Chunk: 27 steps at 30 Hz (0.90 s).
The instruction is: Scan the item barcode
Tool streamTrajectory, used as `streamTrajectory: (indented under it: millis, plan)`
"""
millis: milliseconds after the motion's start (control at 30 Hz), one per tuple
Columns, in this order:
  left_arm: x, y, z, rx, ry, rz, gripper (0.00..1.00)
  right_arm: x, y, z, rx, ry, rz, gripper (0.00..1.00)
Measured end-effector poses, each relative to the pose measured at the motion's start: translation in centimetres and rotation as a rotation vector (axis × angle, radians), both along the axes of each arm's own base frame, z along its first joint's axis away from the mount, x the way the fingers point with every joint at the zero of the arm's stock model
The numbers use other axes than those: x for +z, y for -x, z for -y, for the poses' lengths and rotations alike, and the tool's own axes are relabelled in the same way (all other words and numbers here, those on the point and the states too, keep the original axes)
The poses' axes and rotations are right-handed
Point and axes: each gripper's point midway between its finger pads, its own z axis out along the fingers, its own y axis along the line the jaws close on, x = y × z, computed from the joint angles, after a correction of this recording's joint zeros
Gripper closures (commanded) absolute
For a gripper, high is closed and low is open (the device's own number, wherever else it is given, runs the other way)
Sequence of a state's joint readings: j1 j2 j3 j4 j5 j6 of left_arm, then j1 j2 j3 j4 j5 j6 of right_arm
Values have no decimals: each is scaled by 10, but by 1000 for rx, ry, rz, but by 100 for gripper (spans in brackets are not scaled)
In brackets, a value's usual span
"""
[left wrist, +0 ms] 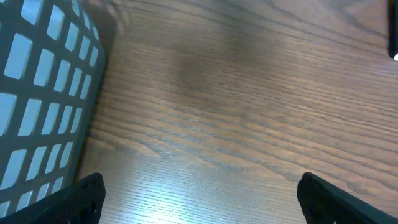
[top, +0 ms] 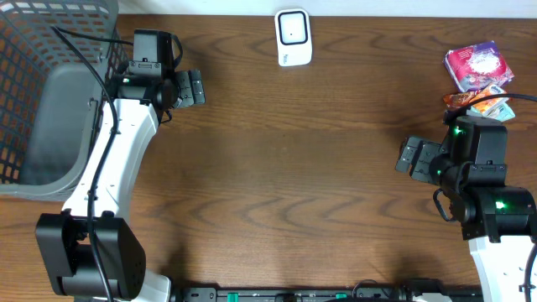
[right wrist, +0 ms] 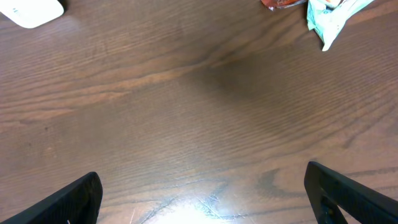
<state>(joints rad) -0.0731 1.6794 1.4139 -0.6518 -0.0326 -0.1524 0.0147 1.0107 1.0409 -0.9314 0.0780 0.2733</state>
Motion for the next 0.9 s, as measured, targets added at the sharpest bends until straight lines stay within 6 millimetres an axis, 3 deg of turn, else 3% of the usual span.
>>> streamTrajectory:
  millis: [467,667,900]
  plan:
    - [0,0,0,0,0,0,2,5,5,0,18,12,29,1]
    - [0,0,0,1,0,1,2,9,4,-3,72,42,166,1]
    - [0,0,0,0,0,0,2,-1,1,-12,153,67,360,1]
